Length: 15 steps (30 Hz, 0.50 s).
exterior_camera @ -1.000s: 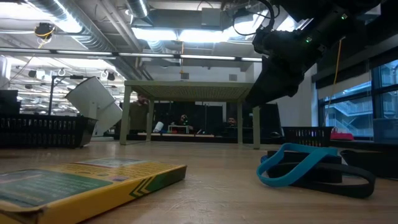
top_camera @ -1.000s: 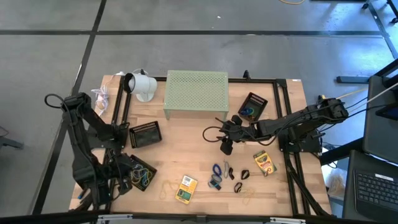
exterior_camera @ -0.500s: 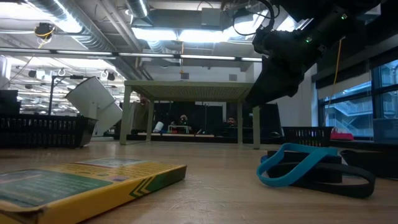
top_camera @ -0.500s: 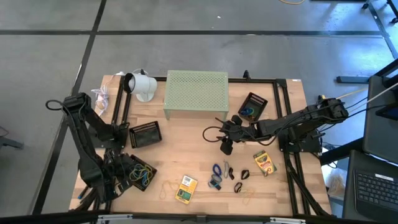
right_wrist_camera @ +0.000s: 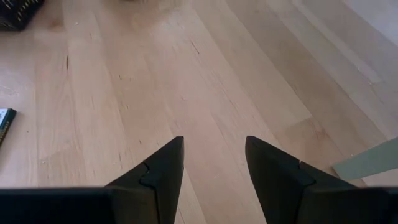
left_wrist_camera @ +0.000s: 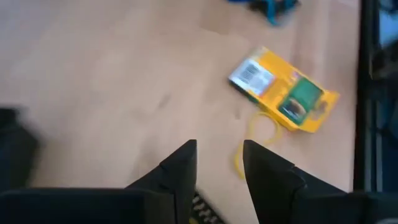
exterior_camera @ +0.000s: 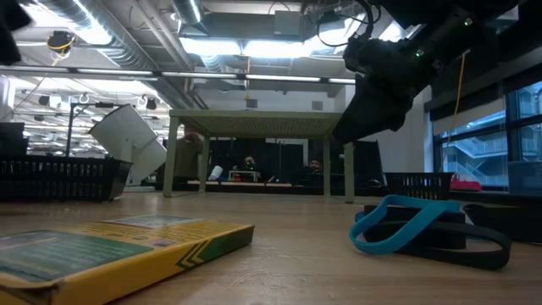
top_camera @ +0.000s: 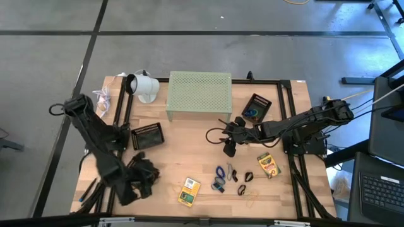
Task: Pick & Place Office Desk Supplies
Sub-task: Put the yellow rubber band into the bottom left black bin
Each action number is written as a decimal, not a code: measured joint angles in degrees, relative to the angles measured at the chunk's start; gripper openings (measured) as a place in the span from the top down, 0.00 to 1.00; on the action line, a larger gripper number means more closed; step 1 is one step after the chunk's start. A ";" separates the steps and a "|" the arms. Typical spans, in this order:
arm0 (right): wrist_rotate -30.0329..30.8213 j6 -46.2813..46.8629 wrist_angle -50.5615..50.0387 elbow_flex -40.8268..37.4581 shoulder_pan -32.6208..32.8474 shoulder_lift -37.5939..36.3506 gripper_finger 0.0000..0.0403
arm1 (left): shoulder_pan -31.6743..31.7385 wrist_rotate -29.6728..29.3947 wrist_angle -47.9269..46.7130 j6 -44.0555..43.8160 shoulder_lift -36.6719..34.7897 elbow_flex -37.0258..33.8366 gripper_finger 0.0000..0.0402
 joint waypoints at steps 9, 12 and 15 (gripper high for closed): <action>-0.02 0.00 -0.02 0.00 -0.01 0.00 0.56 | 10.03 20.24 21.89 26.71 8.78 -0.72 0.66; -0.02 0.00 -0.02 0.00 0.00 0.00 0.56 | 12.01 23.95 22.06 28.84 11.57 -0.73 0.65; -0.02 0.00 -0.02 0.00 0.00 0.00 0.56 | 13.26 26.69 20.78 29.55 14.21 -0.74 0.64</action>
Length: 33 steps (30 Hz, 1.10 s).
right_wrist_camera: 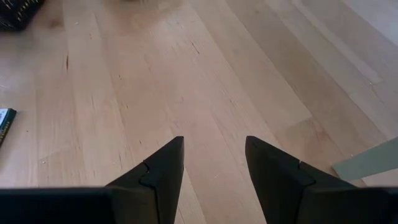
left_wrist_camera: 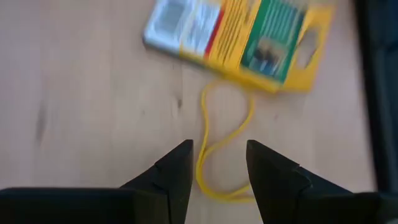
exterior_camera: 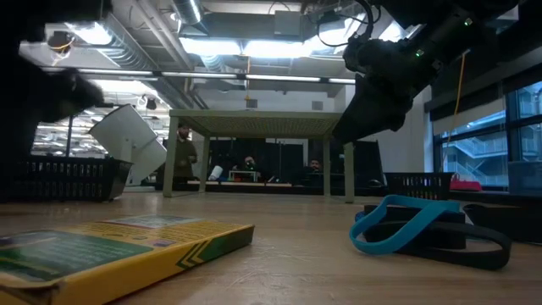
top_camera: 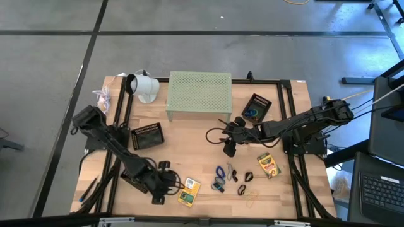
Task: Pick & Place Office Desk Supplies
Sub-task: Put the yellow rubber band into the bottom left black bin
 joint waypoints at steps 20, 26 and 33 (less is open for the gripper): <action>0.00 0.00 0.00 0.00 0.00 0.00 0.56 | 1.95 1.58 -0.09 9.05 6.26 0.16 0.80; 0.00 0.00 0.00 0.00 0.00 0.00 0.56 | 1.97 1.76 -0.04 11.58 6.31 0.13 0.98; 0.00 0.00 0.00 0.00 0.00 0.00 0.56 | 1.90 0.46 -0.58 15.03 6.41 1.78 1.00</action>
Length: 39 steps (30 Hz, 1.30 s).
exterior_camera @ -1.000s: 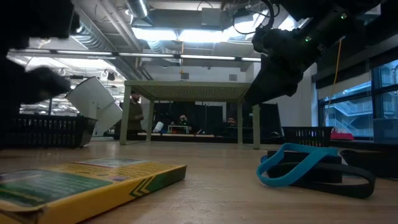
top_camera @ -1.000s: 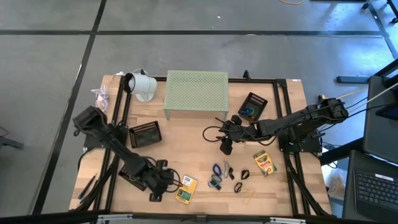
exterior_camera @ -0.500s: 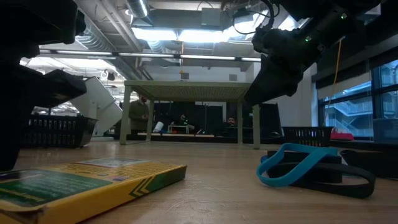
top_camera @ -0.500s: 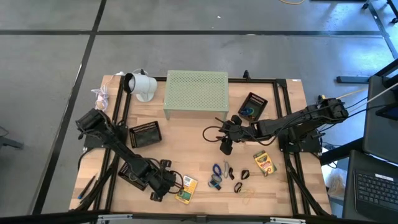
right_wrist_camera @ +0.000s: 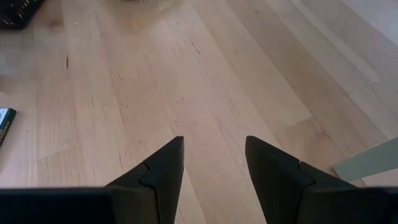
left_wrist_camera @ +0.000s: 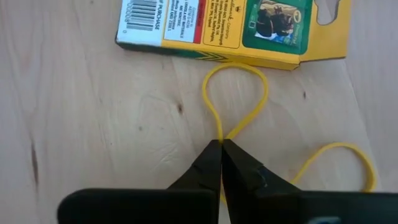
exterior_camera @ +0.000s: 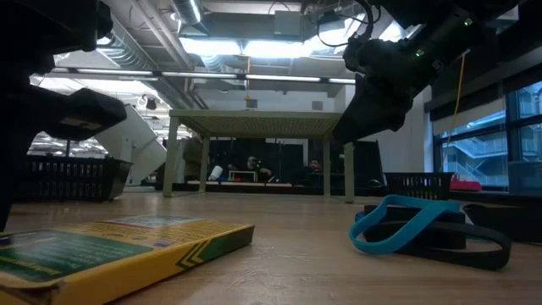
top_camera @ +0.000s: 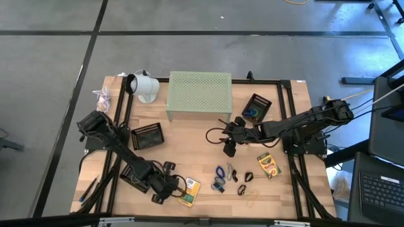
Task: Pick & Place Office Desk Supplies
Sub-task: Put the yellow rubber band into the bottom left black bin
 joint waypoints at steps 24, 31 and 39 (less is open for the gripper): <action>0.00 0.02 -0.02 0.00 0.00 0.00 0.56 | 0.02 -31.32 -15.41 8.59 0.18 20.32 1.00; -0.02 0.00 -0.02 0.00 0.00 0.00 0.56 | -0.38 -51.04 -16.47 13.50 0.07 25.13 1.00; -0.02 0.00 -0.01 0.00 0.00 0.00 0.56 | -0.21 -70.77 -16.32 19.90 0.07 28.65 1.00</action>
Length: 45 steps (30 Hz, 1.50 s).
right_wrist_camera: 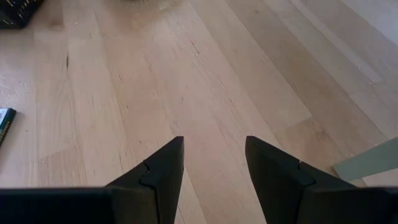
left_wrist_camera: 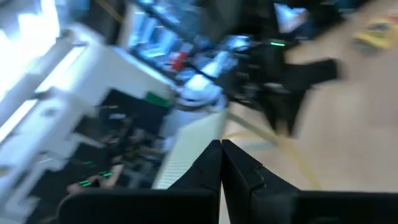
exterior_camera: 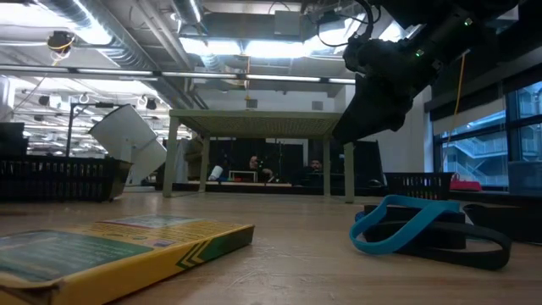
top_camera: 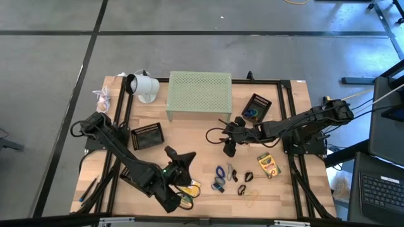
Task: Pick & Place Office Desk Supplies
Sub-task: Put the yellow rubber band into the bottom left black bin
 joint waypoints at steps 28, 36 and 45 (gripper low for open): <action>0.02 0.00 0.21 0.00 0.00 0.00 0.56 | 5.70 28.85 -3.35 -7.82 -1.04 2.96 1.00; 0.81 0.07 0.63 0.00 0.00 0.00 0.56 | 2.57 44.12 -22.55 -33.75 -8.91 2.96 1.00; 3.04 1.53 0.67 0.00 0.00 0.00 0.56 | -3.87 63.07 -45.85 -54.44 -14.77 2.98 1.00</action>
